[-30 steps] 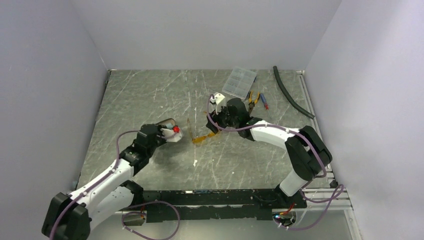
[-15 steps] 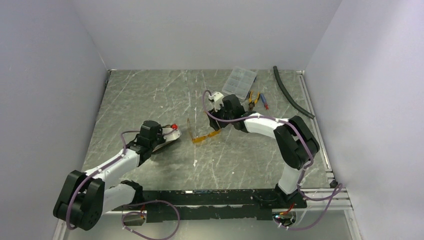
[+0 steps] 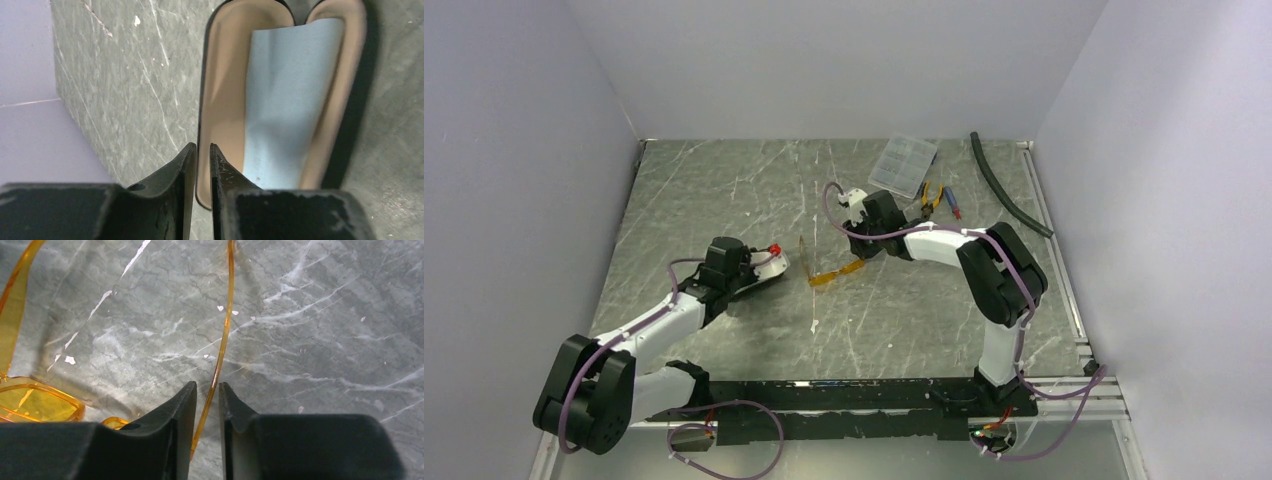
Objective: Organize the sunglasses
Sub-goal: Place the sunglasses case at the center of the board, then fold the sunglasses at the center of the board.
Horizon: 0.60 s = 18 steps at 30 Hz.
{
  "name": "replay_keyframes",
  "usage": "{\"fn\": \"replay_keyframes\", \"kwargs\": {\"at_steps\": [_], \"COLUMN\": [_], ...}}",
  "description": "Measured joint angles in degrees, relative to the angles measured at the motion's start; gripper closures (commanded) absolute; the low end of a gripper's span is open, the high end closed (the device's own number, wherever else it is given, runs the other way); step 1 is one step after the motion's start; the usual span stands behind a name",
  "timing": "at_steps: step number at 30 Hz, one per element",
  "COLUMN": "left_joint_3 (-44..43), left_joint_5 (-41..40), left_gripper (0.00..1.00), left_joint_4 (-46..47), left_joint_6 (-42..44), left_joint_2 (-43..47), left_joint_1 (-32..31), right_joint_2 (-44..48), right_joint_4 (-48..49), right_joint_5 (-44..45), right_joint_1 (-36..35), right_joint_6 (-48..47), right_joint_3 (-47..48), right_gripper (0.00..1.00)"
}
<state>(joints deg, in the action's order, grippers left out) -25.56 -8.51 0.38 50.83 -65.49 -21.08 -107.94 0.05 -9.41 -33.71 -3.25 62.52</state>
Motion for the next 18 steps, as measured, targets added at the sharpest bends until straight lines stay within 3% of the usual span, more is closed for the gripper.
{"fn": "replay_keyframes", "kwargs": {"at_steps": [9,18], "left_joint_3": [-3.5,-11.6], "left_joint_5": [2.1,9.3], "left_gripper": [0.55,0.39], "left_joint_4": [-6.1,-17.7], "left_joint_6": [-1.8,-4.4], "left_joint_2": [0.7,3.7], "left_joint_1": [0.0,0.0], "right_joint_2": [1.5,9.9], "right_joint_4": [-0.1,0.1], "right_joint_5": [0.5,1.9], "right_joint_1": [0.0,0.0], "right_joint_6": [2.0,9.1], "right_joint_3": [-1.4,-4.7], "right_gripper": [1.0,1.0]}}
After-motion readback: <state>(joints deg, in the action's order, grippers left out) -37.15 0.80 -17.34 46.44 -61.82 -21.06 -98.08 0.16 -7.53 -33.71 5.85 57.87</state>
